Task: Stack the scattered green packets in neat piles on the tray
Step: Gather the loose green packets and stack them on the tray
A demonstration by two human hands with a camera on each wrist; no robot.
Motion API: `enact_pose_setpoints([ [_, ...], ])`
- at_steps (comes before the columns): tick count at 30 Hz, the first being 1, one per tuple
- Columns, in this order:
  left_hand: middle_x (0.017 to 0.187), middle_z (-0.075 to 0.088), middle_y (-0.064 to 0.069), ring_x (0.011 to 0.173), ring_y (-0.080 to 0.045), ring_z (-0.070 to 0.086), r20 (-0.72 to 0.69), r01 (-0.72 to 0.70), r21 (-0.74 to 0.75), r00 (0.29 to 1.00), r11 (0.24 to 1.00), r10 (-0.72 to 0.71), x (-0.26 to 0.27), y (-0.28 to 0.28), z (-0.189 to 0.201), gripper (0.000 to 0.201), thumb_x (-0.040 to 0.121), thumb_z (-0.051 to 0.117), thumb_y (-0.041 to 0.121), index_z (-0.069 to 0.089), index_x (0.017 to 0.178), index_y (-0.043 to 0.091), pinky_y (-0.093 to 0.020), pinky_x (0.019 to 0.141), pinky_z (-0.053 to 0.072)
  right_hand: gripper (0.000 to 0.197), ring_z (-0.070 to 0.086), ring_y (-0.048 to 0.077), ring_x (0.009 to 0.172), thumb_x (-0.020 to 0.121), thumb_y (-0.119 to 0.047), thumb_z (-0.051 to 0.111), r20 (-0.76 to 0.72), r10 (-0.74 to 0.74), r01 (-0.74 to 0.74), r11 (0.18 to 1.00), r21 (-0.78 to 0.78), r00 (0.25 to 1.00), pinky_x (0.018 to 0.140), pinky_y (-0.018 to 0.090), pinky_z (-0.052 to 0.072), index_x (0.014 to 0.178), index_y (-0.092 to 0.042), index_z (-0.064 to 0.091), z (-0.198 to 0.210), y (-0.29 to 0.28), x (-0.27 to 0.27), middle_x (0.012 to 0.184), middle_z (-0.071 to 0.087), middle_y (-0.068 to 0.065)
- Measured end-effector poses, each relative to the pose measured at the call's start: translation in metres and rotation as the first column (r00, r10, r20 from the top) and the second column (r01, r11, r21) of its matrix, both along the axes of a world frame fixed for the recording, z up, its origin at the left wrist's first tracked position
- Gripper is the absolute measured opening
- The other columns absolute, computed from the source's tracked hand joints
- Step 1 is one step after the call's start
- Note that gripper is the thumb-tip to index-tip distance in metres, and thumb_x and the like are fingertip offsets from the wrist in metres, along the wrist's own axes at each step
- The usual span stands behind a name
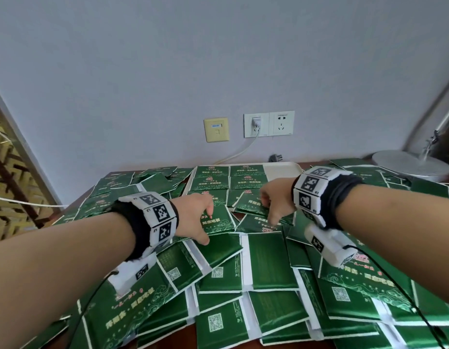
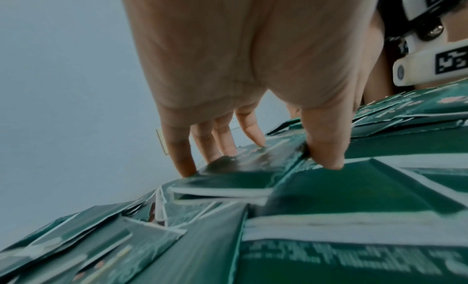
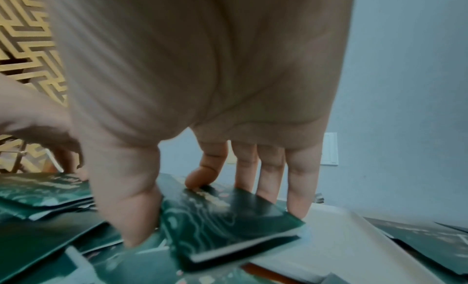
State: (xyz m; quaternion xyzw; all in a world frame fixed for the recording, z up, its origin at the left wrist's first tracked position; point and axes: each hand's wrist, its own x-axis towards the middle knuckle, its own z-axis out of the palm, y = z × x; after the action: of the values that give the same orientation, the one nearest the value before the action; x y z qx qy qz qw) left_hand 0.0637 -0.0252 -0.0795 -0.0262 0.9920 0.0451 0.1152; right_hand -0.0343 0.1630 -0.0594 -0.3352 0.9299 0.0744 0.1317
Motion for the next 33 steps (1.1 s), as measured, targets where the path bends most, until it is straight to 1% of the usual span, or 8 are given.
enact_pose_setpoints([
  [3,0.107,0.051,0.001,0.085,-0.015,0.055,-0.013,0.018,0.013,1.0,1.0,-0.018,-0.014,0.015,0.004,0.057,0.071,0.081,0.036,0.044,0.112,0.023,-0.032,0.074,0.048,0.042,0.062,0.021,0.096,0.077,-0.028,0.074,-0.043,-0.05,0.049,0.998,-0.042,0.998,0.082,0.031,0.052,0.113,-0.01,0.063,0.005,0.009,-0.016,0.108,0.066,0.006],
  [8,0.107,0.05,0.0,0.091,-0.019,0.054,-0.037,0.072,0.035,0.997,0.997,-0.071,-0.052,0.049,0.007,0.06,0.072,0.08,0.033,0.044,0.117,0.018,-0.033,0.078,0.047,0.045,0.053,0.019,0.077,0.074,-0.024,0.072,-0.094,-0.136,0.126,0.987,-0.102,0.986,0.073,0.028,0.048,0.115,-0.006,0.065,0.014,0.021,-0.052,0.111,0.067,0.012],
  [15,0.11,0.052,-0.006,0.085,-0.021,0.051,0.004,0.223,-0.027,0.975,0.974,-0.223,-0.115,0.099,0.011,0.068,0.075,0.08,0.03,0.042,0.127,0.011,-0.03,0.07,0.043,0.027,0.056,0.021,0.081,0.074,-0.018,0.073,-0.111,-0.165,0.149,0.979,-0.138,0.98,0.072,0.029,0.047,0.093,-0.015,0.055,0.022,0.036,-0.103,0.092,0.062,0.003],
  [17,0.11,0.052,-0.006,0.088,-0.022,0.052,-0.001,0.238,-0.035,0.971,0.971,-0.238,-0.135,0.104,0.011,0.068,0.075,0.079,0.03,0.042,0.128,0.01,-0.03,0.071,0.043,0.029,0.058,0.021,0.079,0.071,-0.02,0.075,-0.103,-0.195,0.182,0.976,-0.121,0.975,0.073,0.03,0.049,0.095,-0.011,0.062,0.021,0.037,-0.122,0.094,0.066,0.004],
  [23,0.115,0.057,-0.012,0.098,-0.031,0.058,-0.017,0.257,-0.061,0.966,0.964,-0.259,-0.201,0.116,0.002,0.071,0.072,0.08,0.033,0.041,0.126,0.008,-0.042,0.083,0.051,0.032,0.062,0.023,0.071,0.061,-0.018,0.08,0.011,-0.255,0.255,0.96,-0.114,0.967,0.056,0.022,0.044,0.09,-0.01,0.072,0.02,0.036,-0.19,0.087,0.07,0.007],
  [27,0.111,0.061,-0.011,0.094,-0.032,0.06,-0.044,0.263,-0.117,0.962,0.958,-0.269,-0.25,0.117,-0.011,0.079,0.065,0.079,0.045,0.04,0.127,0.013,-0.043,0.079,0.054,0.028,0.057,0.02,0.063,0.059,-0.016,0.079,0.018,-0.254,0.254,0.963,-0.087,0.967,0.049,0.018,0.037,0.084,-0.009,0.07,0.012,0.034,-0.234,0.077,0.063,0.003],
  [30,0.111,0.06,-0.009,0.095,-0.033,0.059,-0.039,0.281,-0.144,0.956,0.949,-0.29,-0.271,0.118,-0.024,0.079,0.064,0.075,0.049,0.041,0.127,0.016,-0.044,0.083,0.052,0.022,0.052,0.017,0.067,0.068,-0.013,0.075,-0.02,-0.224,0.224,0.975,-0.018,0.974,0.053,0.018,0.036,0.085,-0.016,0.061,0.004,0.029,-0.25,0.08,0.055,0.001],
  [33,0.129,0.048,-0.011,0.115,-0.033,0.048,0.006,0.295,-0.119,0.955,0.948,-0.297,-0.272,0.116,-0.032,0.086,0.069,0.073,0.052,0.035,0.139,0.018,-0.044,0.098,0.042,0.028,0.051,0.017,0.075,0.072,-0.016,0.071,-0.088,-0.171,0.175,0.984,0.033,0.981,0.064,0.023,0.04,0.099,-0.015,0.065,-0.007,0.021,-0.258,0.088,0.055,0.001],
])
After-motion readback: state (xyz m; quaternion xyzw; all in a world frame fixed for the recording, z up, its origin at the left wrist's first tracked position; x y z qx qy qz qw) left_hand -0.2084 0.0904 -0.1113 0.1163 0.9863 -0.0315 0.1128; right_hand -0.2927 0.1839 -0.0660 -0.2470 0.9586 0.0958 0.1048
